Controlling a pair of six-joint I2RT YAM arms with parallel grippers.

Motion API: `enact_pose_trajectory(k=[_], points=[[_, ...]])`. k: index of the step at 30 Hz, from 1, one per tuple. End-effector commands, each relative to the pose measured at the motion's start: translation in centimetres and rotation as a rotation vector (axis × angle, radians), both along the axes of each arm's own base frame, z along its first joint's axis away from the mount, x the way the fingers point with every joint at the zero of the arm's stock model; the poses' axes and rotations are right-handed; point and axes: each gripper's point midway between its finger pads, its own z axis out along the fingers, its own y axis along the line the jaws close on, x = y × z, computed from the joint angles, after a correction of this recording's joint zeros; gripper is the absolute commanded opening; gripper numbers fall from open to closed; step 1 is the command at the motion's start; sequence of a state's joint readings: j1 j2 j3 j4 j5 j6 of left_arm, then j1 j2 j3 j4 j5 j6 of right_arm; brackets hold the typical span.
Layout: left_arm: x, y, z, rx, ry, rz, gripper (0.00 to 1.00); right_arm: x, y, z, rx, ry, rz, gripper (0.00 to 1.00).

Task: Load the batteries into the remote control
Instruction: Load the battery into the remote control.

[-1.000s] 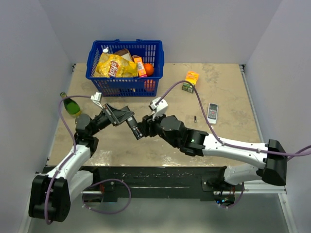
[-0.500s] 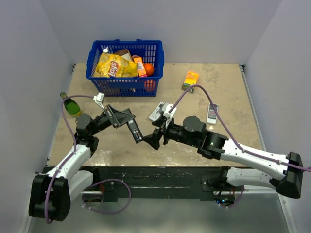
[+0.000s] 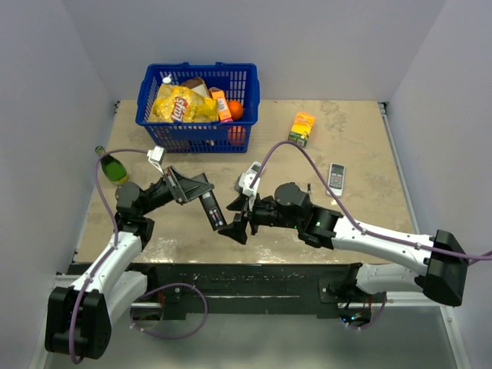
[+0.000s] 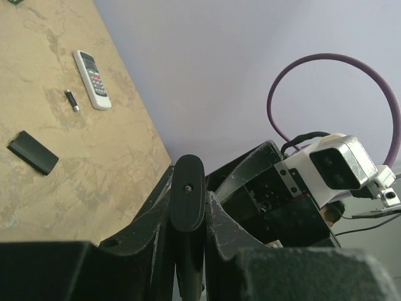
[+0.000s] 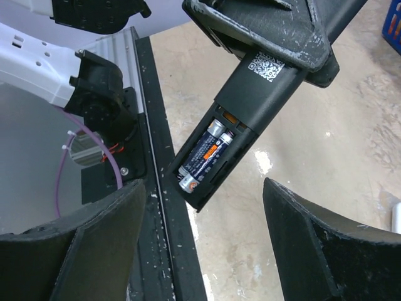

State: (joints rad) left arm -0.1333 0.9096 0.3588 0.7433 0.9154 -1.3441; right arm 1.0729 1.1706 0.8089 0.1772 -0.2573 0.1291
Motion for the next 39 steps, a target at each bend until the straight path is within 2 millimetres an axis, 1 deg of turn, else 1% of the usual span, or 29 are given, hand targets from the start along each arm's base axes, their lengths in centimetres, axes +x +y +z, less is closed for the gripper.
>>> enact_pose_trajectory(k=[1,6,8,11,17,21,26,27,28,29,30,31,33,34,37,39], points=[[-1.0,-0.3,2.6,-0.015,-0.073,-0.044,0.0,0.0,0.5,1.7,0.064,-0.042,0.051,0.78],[-1.2,-0.4,3.0,-0.016,-0.085,-0.055,0.0,0.3,0.7,1.5,0.061,-0.038,0.06,0.73],[-1.2,-0.4,3.2,-0.018,-0.085,-0.057,0.0,0.3,0.9,1.3,0.054,-0.036,0.073,0.66],[-1.2,-0.4,3.3,-0.02,-0.087,-0.059,0.0,0.3,1.1,1.1,0.05,-0.031,0.087,0.64],[-1.4,-0.6,3.5,-0.026,-0.09,-0.065,0.0,0.4,1.5,1.1,0.054,-0.029,0.094,0.51],[-1.6,-0.8,3.4,-0.02,-0.096,-0.082,0.0,0.5,1.8,1.4,0.061,-0.028,0.101,0.48],[-2.0,-1.3,3.3,0.014,-0.13,-0.112,0.0,0.6,2.3,1.8,0.064,-0.001,0.112,0.39],[-2.1,-1.5,3.3,0.022,-0.128,-0.118,0.0,0.7,2.5,1.6,0.061,0.009,0.111,0.37],[-2.3,-1.6,3.3,0.033,-0.147,-0.124,0.0,0.7,2.7,1.5,0.059,0.018,0.109,0.32],[-2.5,-1.9,3.4,0.037,-0.154,-0.136,0.0,1.0,2.8,1.9,0.066,0.033,0.1,0.29],[-2.6,-2.0,3.6,0.04,-0.16,-0.143,0.0,1.2,2.9,1.6,0.052,0.048,0.093,0.26],[-2.7,-2.1,3.7,0.042,-0.17,-0.148,0.0,1.4,3.2,1.1,0.035,0.063,0.09,0.21],[-3.1,-2.5,3.7,0.045,-0.176,-0.165,0.0,1.9,3.4,1.3,0.036,0.079,0.071,0.17],[-3.2,-2.5,3.7,0.047,-0.18,-0.168,0.0,2.1,3.5,1.4,0.04,0.083,0.069,0.13],[-3.4,-2.6,3.7,0.046,-0.184,-0.159,0.0,2.6,3.5,1.7,0.05,0.104,0.04,0.1],[-3.5,-2.7,3.5,0.043,-0.178,-0.146,0.0,3.1,3.5,2.3,0.074,0.11,0.016,0.09]])
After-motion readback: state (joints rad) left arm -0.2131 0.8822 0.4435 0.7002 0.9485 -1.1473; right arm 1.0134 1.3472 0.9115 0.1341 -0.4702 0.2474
